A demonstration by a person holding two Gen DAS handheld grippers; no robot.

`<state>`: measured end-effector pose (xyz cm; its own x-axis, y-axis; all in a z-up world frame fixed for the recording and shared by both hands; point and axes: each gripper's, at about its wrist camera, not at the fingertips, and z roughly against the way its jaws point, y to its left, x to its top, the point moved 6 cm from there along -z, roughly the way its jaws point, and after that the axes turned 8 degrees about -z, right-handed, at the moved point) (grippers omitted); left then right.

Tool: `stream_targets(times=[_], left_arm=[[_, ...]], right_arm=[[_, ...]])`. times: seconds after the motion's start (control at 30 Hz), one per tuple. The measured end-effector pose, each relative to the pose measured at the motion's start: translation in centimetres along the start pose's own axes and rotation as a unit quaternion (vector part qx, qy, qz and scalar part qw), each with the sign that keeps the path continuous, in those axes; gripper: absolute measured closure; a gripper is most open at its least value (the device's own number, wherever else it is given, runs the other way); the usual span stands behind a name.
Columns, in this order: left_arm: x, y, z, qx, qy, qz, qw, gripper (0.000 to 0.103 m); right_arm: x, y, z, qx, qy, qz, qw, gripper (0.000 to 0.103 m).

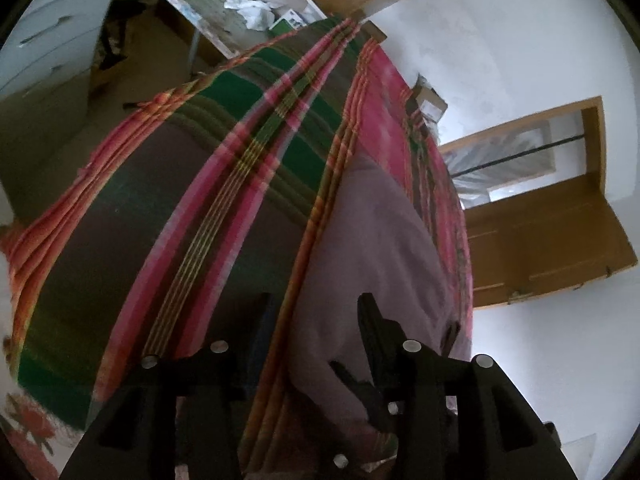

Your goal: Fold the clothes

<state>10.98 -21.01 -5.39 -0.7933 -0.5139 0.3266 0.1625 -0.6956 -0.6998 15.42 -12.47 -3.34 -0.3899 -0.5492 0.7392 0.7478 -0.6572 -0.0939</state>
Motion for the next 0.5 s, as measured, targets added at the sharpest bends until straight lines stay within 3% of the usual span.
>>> stream_targets(times=[0.17, 0.3, 0.5], left_arm=[[1.3, -0.4, -0.8, -0.007, 0.008, 0.003, 0.9999, 0.058], [2.0, -0.7, -2.2, -0.04, 0.035, 0.018, 0.9984, 0.058], [3.2, -1.9, -4.0, -0.058, 0.061, 0.005, 0.9965, 0.058]], right_arm=[[0.5, -0.3, 1.4, 0.005, -0.029, -0.001, 1.0, 0.084], [0.8, -0.9, 2.2, 0.019, -0.041, -0.016, 0.999, 0.084], [0.8, -1.7, 3.4, 0.036, -0.054, -0.03, 0.997, 0.084]])
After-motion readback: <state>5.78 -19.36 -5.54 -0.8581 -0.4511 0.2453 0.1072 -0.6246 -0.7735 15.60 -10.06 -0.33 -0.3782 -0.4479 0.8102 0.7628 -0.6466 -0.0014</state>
